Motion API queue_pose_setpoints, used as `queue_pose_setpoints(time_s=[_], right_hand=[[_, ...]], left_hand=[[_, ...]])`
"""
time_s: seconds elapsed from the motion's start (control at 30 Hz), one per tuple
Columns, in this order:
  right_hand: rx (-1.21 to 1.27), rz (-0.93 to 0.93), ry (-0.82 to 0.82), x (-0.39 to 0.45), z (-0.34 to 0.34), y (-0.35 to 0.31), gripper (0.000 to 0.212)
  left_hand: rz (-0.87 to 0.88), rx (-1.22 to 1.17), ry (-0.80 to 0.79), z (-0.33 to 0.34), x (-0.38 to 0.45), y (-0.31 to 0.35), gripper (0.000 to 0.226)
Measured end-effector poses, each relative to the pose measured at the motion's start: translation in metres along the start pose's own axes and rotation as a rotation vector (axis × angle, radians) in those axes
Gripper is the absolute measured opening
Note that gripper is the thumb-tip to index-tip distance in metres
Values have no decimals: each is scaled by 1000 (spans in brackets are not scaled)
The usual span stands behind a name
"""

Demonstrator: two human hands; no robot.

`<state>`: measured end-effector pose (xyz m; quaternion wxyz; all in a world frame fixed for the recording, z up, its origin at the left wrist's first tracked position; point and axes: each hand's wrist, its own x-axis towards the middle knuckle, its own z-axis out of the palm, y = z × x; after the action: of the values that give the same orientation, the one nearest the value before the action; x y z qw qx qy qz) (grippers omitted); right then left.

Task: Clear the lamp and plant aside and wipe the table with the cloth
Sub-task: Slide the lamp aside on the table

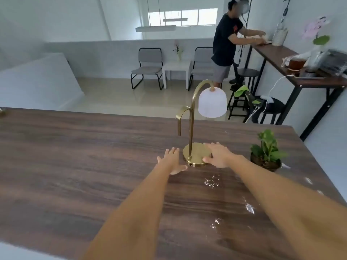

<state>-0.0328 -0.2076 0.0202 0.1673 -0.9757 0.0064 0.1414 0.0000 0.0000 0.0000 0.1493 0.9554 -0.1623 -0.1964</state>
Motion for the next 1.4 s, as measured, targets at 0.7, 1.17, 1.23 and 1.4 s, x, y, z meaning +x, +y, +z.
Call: queue_pose_setpoints(time_s=[0.7,1.17,1.23,1.4], right_hand=[[167,101,75,100,22,-32,78],[135,33,74,217,5,-84,75],[120,28,70,229,3,-88,75],[96,22,70,248,-2,-93,74]], left_hand=[[176,5,174,-17,108,-63,79],[-96,137,129,-78,179,-124,85],[-121,144,115,-84,189,-128,85],[-164,143,88,-93,201,-133,85]])
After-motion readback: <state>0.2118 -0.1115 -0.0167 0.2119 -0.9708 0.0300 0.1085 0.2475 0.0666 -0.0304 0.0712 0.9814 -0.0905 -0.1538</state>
